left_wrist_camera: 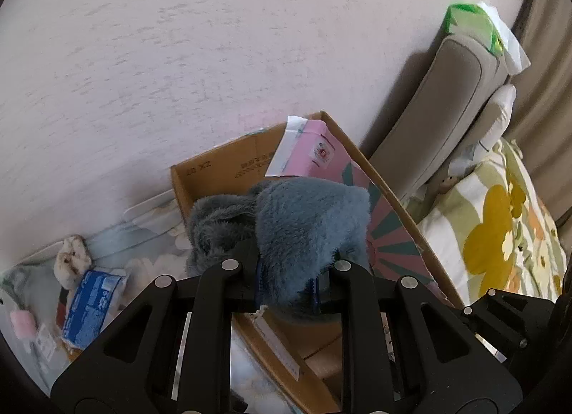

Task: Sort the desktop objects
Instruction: 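Carry both items into the cardboard box and open both tools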

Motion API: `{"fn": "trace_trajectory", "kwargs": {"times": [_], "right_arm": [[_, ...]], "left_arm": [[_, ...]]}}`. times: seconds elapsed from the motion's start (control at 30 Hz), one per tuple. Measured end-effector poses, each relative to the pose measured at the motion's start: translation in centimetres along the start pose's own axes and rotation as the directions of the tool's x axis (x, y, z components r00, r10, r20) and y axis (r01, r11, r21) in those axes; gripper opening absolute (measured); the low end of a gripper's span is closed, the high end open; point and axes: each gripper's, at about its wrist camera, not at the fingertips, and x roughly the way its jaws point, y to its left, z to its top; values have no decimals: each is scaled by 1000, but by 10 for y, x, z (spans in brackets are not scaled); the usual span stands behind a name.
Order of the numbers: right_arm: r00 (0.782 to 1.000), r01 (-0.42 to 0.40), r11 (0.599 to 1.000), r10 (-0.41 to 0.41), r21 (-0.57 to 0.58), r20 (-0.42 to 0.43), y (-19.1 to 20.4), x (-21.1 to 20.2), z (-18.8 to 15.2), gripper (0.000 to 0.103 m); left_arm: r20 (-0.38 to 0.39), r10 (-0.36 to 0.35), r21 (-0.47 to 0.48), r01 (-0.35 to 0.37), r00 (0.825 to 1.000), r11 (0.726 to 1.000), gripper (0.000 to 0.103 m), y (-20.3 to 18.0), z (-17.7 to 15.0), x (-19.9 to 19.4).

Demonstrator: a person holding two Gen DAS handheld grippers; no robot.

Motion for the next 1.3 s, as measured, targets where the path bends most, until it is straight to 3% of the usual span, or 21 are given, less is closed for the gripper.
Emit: {"fn": "trace_trajectory", "kwargs": {"times": [0.37, 0.43, 0.47, 0.5, 0.53, 0.57, 0.6, 0.9, 1.07, 1.2, 1.3], "right_arm": [[1000, 13, 1000, -13, 11, -28, -10, 12, -2, 43], [1000, 16, 1000, -16, 4, -26, -9, 12, -3, 52], [999, 14, 1000, -14, 5, -32, -8, 13, -3, 67], [999, 19, 1000, -18, 11, -41, -8, 15, -3, 84], [999, 22, 1000, -21, 16, -46, -8, 15, -4, 85], [999, 22, 1000, -21, 22, -39, -9, 14, -5, 85], [999, 22, 999, -21, 27, -29, -9, 12, -6, 85], [998, 55, 998, -56, 13, 24, 7, -9, -6, 85], [996, 74, 997, -73, -17, 47, 25, -31, 3, 85], [986, 104, 994, -98, -45, 132, 45, -56, 9, 85], [984, 81, 996, -73, -39, 164, 59, -68, 14, 85]], "left_arm": [[-58, -28, 28, 30, 998, 999, 18, -11, 2, 16], [-93, -27, 15, 28, 995, 999, 21, -10, 1, 21], [-109, -22, 8, 23, 994, 1000, 24, -10, 1, 22], [-111, -23, 9, 24, 994, 1000, 37, -10, 0, 22], [-102, -24, 13, 26, 995, 1000, 73, -11, 0, 20], [-92, -21, 17, 23, 996, 1000, 99, -11, 1, 18], [-69, -17, 20, 18, 997, 1000, 102, -11, 1, 13], [-14, -23, 21, 23, 1000, 1000, 103, 5, 1, -29], [30, 2, 26, -2, 1000, 1000, 103, 24, -2, -78], [109, 45, 10, -47, 993, 999, 103, 51, -5, -123], [147, 64, -16, -62, 987, 998, 103, 75, -8, -152]]}}
